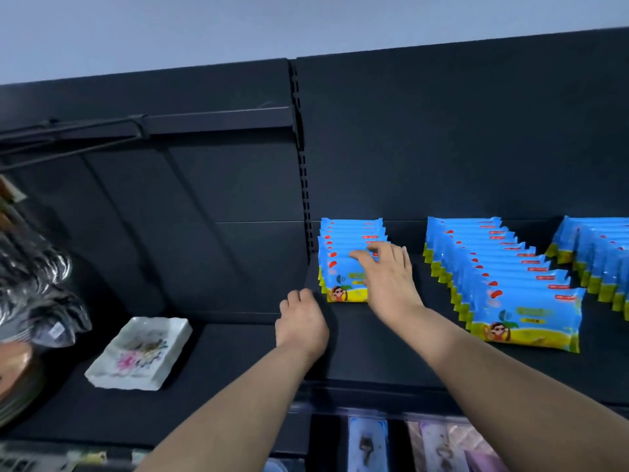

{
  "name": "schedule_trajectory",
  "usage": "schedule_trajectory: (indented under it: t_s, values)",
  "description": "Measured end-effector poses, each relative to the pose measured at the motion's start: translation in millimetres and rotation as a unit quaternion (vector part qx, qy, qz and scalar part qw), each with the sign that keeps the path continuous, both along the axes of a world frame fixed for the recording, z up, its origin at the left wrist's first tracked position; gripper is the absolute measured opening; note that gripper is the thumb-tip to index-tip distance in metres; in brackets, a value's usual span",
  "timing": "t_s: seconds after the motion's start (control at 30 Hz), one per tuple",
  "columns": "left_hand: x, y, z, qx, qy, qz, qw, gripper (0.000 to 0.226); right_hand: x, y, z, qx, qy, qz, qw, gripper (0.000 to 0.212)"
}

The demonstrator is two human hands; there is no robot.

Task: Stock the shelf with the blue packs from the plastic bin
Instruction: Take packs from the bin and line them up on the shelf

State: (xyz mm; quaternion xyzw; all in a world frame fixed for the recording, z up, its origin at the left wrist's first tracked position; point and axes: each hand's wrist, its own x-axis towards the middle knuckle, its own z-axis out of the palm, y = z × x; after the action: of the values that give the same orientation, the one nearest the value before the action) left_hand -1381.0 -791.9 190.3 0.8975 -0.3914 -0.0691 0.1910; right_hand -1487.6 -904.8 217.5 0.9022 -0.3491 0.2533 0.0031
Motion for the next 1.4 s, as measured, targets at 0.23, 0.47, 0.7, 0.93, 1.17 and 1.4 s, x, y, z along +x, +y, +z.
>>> schedule_trajectory:
  t_s: [0.23,0.47,0.7,0.93,1.17,1.4]
  values:
    - [-4,-1,-2,0.021,-0.06,-0.005,0.998,0.046,6,-7,-8,-0.009,0.016,-0.01,1.0,0.06]
    - [-7,14,10,0.052,-0.114,0.004,0.992,0.043,-12,5,-11,-0.081,-0.032,0.023,0.996,0.068]
    - [-37,70,28,0.034,-0.14,0.083,0.986,0.04,-46,53,-8,-0.037,0.001,0.172,0.984,0.046]
    - [-81,172,16,0.068,-0.115,0.201,0.97,0.04,-59,127,-25,-0.041,-0.025,0.31,0.949,0.048]
    - [-100,277,-15,0.183,-0.041,0.249,0.95,0.029,-74,194,-56,-0.007,0.047,0.38,0.924,0.041]
    - [-93,332,-68,0.228,0.012,0.222,0.948,0.035,-65,225,-101,0.011,0.15,0.371,0.916,0.042]
